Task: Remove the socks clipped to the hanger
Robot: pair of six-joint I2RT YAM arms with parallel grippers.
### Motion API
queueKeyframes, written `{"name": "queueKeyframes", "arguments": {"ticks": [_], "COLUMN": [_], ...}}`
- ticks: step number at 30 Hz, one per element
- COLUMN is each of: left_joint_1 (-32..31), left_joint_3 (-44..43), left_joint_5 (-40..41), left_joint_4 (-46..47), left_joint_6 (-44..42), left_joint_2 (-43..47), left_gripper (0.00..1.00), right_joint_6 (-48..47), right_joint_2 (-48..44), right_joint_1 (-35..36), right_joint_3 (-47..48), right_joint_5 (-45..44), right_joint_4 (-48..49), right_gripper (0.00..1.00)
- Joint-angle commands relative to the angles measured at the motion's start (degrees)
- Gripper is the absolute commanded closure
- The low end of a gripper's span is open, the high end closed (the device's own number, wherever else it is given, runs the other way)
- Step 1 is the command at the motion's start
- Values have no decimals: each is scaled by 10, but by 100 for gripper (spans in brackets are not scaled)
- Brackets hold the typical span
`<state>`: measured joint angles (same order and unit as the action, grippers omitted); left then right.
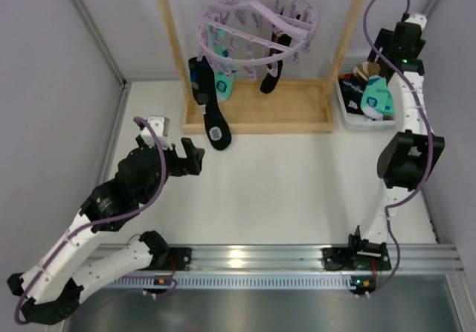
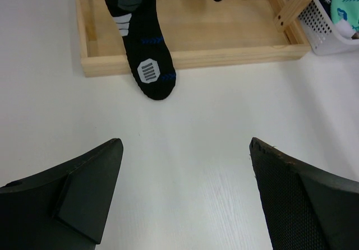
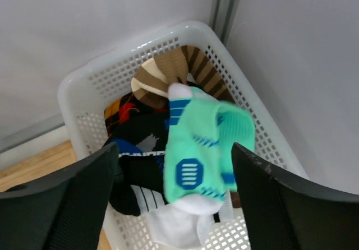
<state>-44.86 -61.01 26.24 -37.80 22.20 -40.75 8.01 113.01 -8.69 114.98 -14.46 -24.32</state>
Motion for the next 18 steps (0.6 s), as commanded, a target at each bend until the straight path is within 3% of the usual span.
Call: {"name": "queueKeyframes", "arguments": {"ticks": [1, 5, 6, 8, 11, 16, 18], "left_joint_1": [2, 2, 2, 1, 1, 4, 15], "left_joint_3": [26, 53, 62, 91, 149, 250, 288], "left_joint_5": [-22, -25, -26, -36, -58, -79, -94], "left_joint_4": [3, 22, 29, 62, 121, 336, 408], "left_joint_6": [5, 52, 71, 85, 81, 47, 38], "left_joint_2": [9, -4, -7, -25, -51, -78, -99], "left_gripper": [2, 2, 2, 2, 2, 2, 2], "right_joint_6": [-4, 56, 70, 125, 204, 312, 327], "right_joint_2": [3, -142, -181, -291, -391, -491, -509], "right_joint_1": [-3, 0, 2, 8, 14, 30, 37], "right_joint_3": [57, -87, -193, -354, -509, -685, -737], "right_joint_5": [23, 141, 185, 273, 374, 494, 516], "right_joint_4": [-61, 10, 85, 173, 312, 511, 537], "right_gripper": [18, 10, 1, 0, 1, 1, 1]}}
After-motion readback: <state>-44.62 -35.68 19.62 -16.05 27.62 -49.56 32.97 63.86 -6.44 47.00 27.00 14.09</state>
